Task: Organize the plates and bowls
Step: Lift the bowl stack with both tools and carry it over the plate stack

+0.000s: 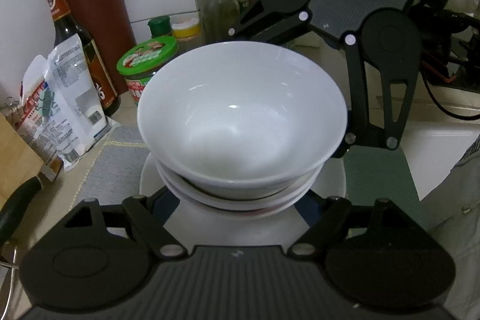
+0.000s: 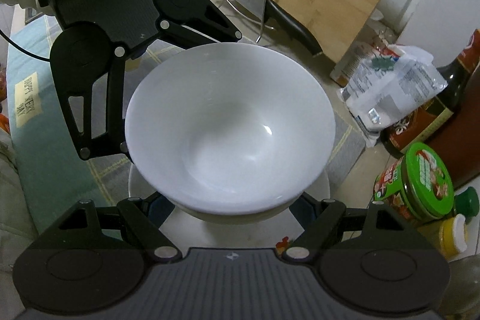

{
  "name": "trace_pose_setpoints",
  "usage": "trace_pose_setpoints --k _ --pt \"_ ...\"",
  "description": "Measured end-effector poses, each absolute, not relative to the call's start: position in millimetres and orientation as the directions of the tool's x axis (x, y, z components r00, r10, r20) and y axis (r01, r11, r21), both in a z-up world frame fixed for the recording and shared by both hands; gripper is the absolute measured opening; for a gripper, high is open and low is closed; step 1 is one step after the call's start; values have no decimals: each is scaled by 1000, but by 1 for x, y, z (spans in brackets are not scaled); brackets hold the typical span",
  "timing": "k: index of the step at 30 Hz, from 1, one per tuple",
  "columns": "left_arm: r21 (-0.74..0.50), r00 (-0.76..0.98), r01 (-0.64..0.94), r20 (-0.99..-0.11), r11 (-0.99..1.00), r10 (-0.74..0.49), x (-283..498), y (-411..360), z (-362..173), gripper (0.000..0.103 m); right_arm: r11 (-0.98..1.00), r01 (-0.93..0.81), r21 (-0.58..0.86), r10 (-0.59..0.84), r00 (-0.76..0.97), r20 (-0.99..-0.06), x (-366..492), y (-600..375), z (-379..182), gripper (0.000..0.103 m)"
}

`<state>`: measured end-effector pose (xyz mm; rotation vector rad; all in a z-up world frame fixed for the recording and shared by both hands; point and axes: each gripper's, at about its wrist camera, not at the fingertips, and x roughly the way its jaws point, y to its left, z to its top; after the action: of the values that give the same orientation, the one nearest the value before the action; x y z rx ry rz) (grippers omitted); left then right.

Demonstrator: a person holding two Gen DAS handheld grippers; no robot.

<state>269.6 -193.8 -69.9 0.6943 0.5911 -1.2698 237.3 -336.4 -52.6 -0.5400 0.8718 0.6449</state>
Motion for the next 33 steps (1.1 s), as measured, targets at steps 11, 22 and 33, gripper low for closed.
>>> trace_pose_setpoints --k 11,22,33 --pt "117 198 979 -750 167 -631 274 -198 -75 82 683 -718 -134 306 449 -840 245 -344 -59 85" --pt "106 195 979 -760 177 -620 275 -201 -79 82 674 -728 -124 311 432 -847 248 -346 -63 85" --pt "106 197 978 -762 181 -617 277 -201 -82 82 675 -728 -119 310 426 -850 250 -346 -64 85"
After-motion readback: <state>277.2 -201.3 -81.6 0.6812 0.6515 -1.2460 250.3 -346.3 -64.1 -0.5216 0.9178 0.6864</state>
